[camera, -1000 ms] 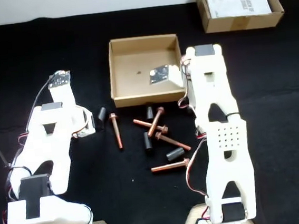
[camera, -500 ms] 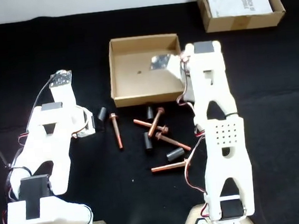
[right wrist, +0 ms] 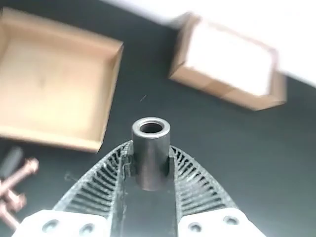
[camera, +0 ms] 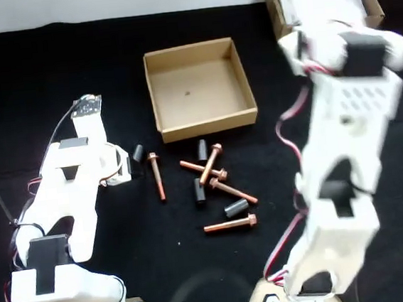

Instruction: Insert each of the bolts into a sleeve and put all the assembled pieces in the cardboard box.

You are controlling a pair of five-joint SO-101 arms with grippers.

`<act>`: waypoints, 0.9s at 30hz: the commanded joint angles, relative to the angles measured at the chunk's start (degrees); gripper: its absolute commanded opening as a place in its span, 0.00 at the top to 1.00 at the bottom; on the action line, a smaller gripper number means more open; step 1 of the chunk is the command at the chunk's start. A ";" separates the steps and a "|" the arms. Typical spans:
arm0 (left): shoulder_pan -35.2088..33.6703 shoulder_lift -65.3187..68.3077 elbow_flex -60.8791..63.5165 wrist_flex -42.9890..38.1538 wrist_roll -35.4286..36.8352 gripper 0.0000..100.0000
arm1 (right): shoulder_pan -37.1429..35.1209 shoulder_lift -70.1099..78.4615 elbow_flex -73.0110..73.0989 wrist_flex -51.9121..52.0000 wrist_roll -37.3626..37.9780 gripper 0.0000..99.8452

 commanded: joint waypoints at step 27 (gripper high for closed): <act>14.55 6.02 -31.69 33.58 15.91 0.68 | 15.16 -93.85 102.20 0.04 7.82 0.99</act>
